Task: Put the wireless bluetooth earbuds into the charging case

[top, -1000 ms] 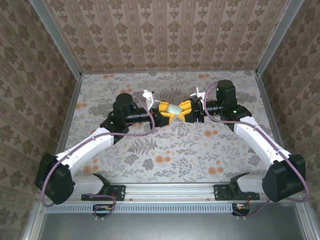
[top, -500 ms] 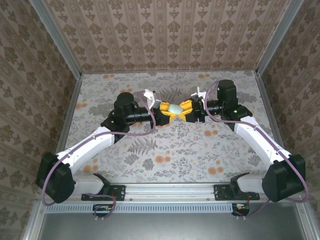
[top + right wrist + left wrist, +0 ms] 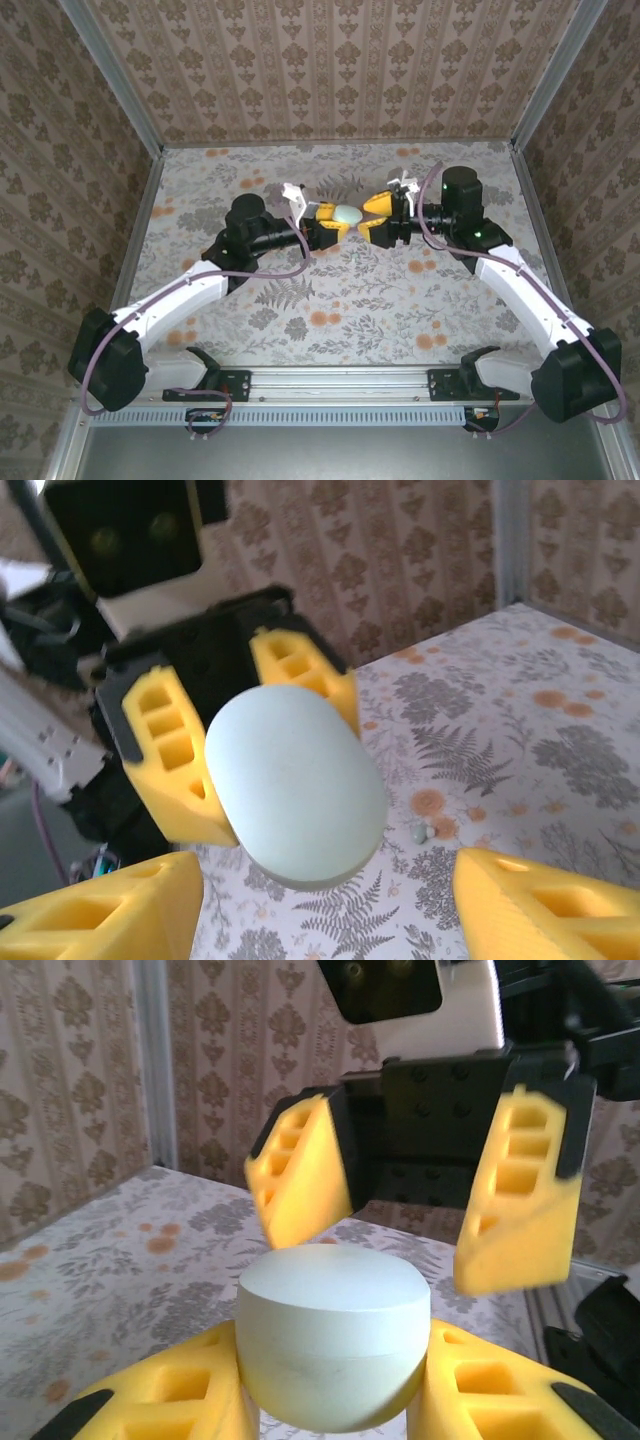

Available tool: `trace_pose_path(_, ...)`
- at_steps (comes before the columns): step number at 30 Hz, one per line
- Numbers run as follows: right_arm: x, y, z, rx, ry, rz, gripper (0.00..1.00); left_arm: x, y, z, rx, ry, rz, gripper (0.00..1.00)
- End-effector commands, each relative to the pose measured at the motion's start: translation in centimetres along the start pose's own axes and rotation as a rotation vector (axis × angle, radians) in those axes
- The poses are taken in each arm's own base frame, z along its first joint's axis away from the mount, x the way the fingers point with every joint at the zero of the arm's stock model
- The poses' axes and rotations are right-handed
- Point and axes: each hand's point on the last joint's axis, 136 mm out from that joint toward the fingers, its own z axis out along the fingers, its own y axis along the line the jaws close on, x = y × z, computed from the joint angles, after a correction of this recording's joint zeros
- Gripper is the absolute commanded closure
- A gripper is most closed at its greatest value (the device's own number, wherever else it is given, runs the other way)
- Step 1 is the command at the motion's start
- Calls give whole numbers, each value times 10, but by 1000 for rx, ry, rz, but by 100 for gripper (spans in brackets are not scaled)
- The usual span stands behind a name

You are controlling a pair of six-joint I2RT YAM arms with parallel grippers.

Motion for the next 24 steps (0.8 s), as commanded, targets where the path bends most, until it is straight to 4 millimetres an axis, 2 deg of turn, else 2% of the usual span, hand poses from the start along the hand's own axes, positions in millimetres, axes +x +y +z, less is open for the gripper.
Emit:
trace_pose_path(1,-14,-12,-7,107,-25,231,32,-26,3,-5,-60,-124,99,67)
trace_pose_path(4,-17,-13,-7,121,-24,389,34,-25,2,-5,-73,-176,116,67)
trace_pose_path(7,-18,-1,-2,65,-7,453,34,-26,4,-5,-93,-221,118,68)
trace_pose_path(12,-13,14,2,27,42,434,34,-29,5,-5,-115,-260,118,68)
trace_pose_path(16,-8,8,2,71,63,438,34,-28,5,-4,-105,-278,95,68)
trace_pose_path(24,-15,5,5,65,52,446,34,-29,1,0,-61,-306,62,68)
